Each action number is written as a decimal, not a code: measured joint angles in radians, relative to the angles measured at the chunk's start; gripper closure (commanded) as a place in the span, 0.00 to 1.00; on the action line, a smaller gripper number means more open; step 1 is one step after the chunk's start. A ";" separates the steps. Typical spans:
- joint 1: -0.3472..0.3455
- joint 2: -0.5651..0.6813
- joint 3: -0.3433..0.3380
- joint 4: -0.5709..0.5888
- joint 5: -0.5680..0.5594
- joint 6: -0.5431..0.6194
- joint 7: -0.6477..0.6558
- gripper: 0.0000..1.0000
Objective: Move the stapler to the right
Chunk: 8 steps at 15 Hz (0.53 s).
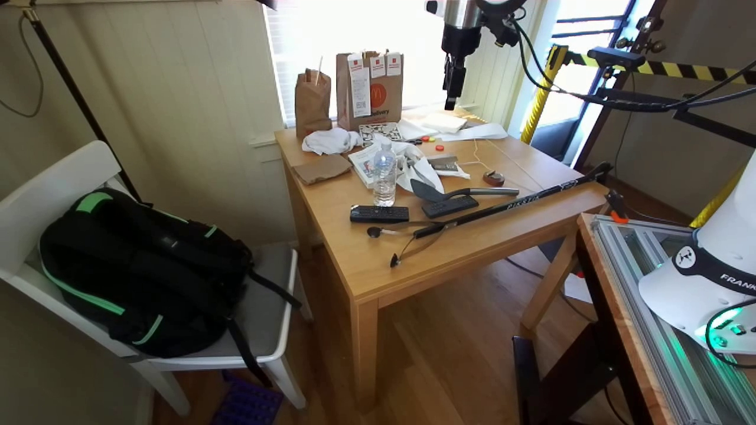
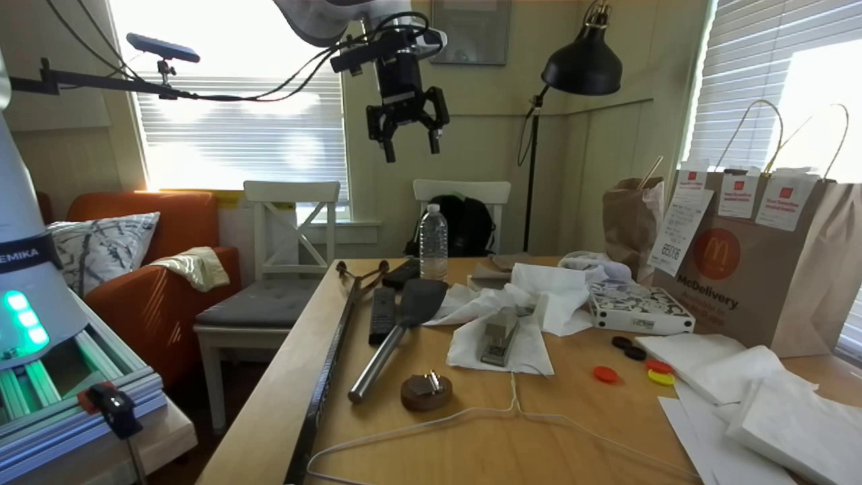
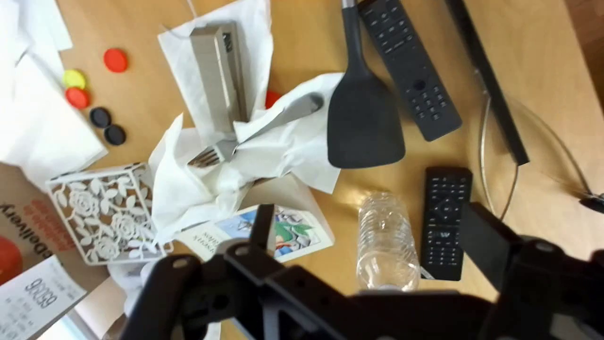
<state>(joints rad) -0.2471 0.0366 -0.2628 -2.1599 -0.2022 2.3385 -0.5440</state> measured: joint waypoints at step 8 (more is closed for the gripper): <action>-0.071 0.168 -0.029 -0.020 -0.035 0.216 0.000 0.00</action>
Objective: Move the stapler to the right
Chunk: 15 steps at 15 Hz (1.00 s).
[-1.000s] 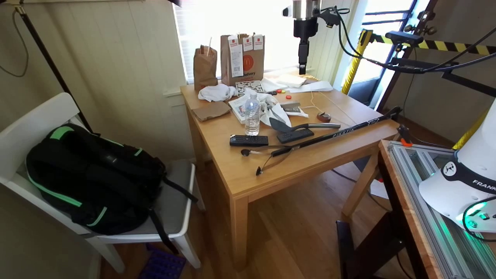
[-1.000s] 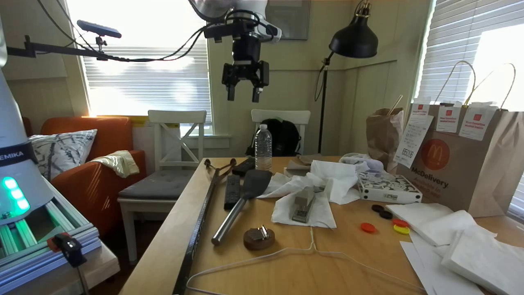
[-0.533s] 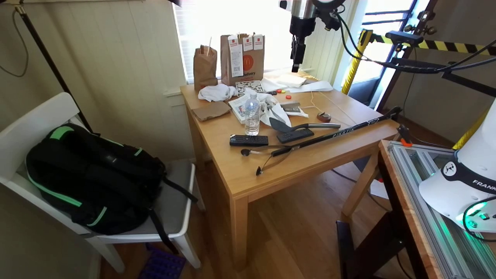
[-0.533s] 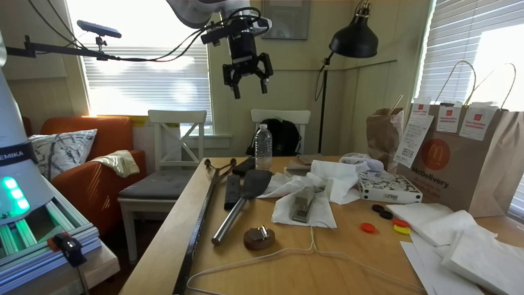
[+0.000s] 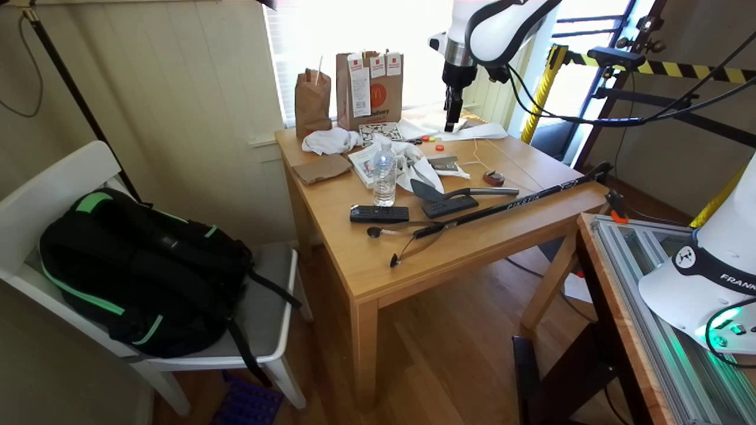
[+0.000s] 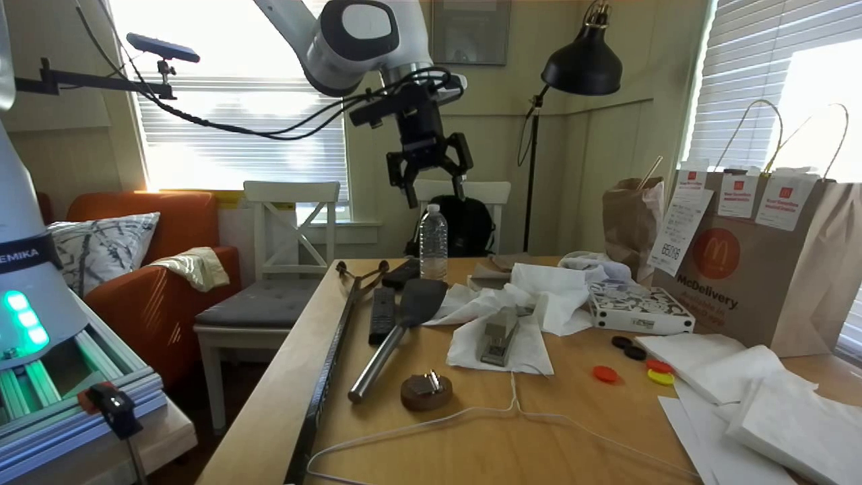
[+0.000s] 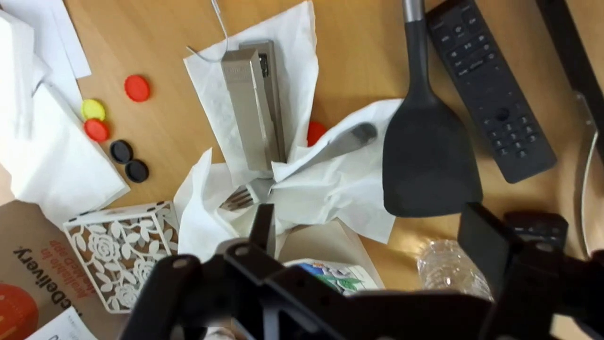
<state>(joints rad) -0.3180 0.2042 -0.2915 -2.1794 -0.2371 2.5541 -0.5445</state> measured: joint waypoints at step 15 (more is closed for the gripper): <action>-0.178 0.396 0.053 0.410 0.089 -0.193 -0.180 0.00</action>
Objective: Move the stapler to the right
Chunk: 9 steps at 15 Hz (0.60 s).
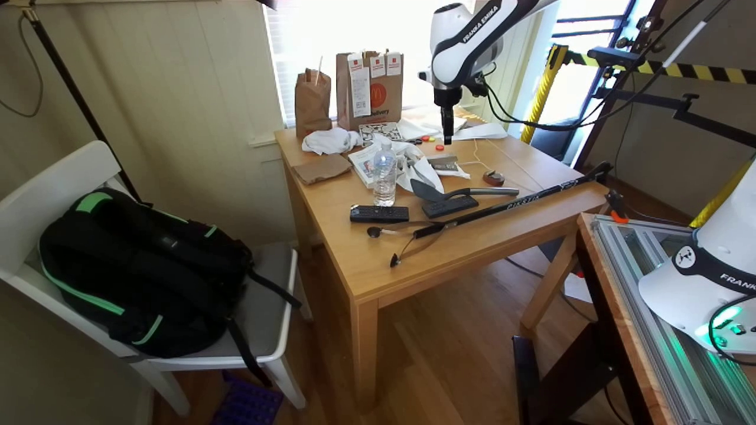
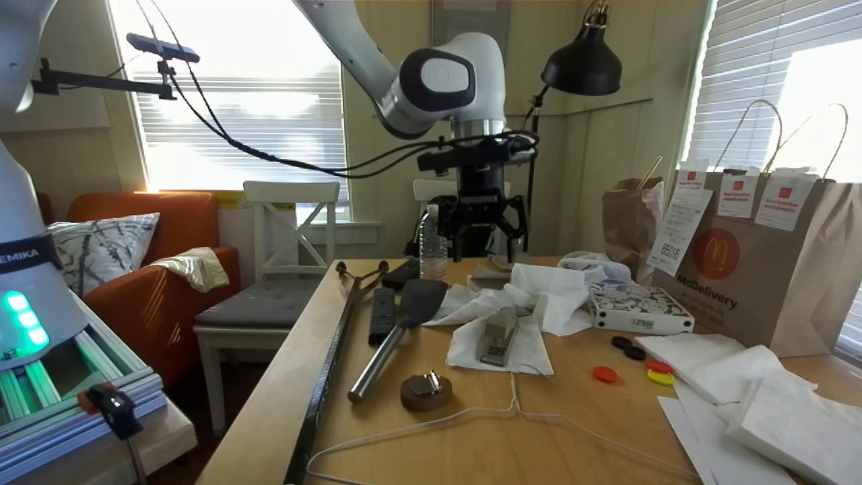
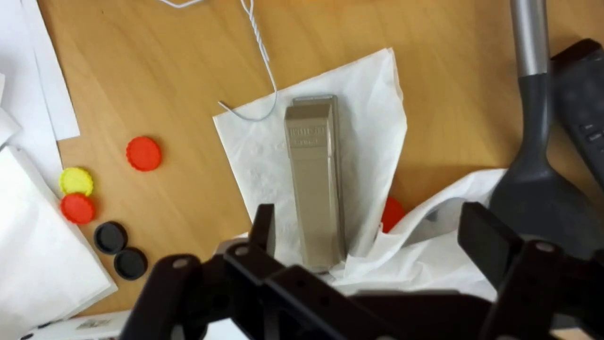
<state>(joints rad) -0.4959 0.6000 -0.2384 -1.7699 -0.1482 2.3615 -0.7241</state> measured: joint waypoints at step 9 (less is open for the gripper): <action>-0.005 0.071 -0.011 0.067 -0.001 -0.017 0.008 0.00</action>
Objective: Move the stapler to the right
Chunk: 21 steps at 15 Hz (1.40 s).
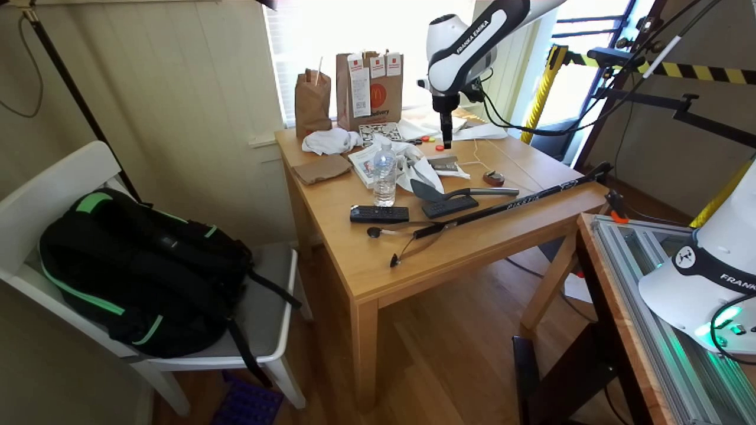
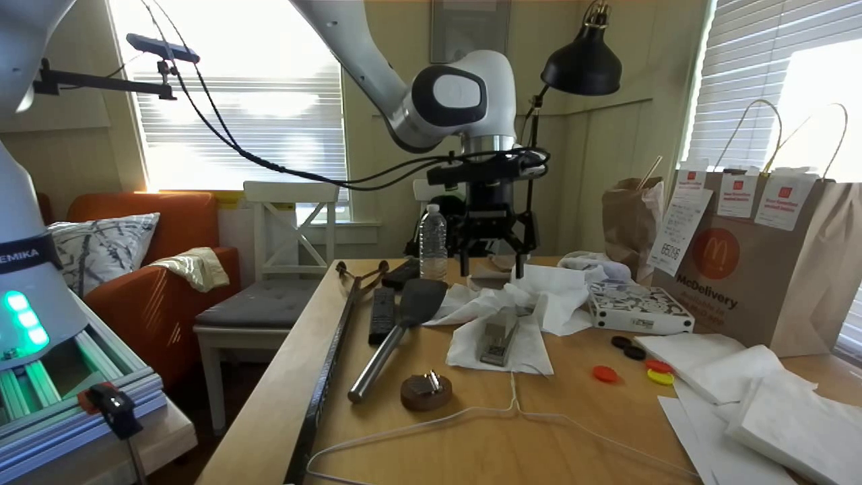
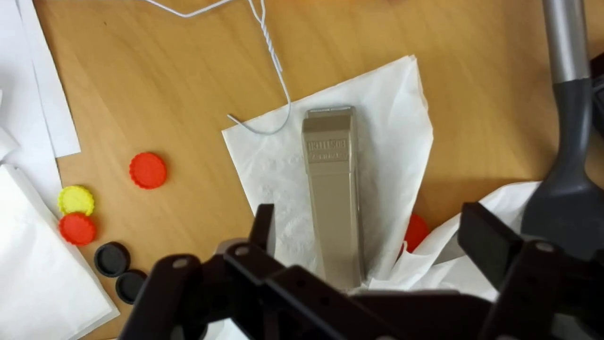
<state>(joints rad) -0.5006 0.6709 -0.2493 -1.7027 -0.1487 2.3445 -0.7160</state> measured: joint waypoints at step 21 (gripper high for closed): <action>-0.075 0.241 0.052 0.323 0.050 -0.208 0.031 0.23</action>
<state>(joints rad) -0.5761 0.9117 -0.1970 -1.3797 -0.0986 2.1370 -0.6846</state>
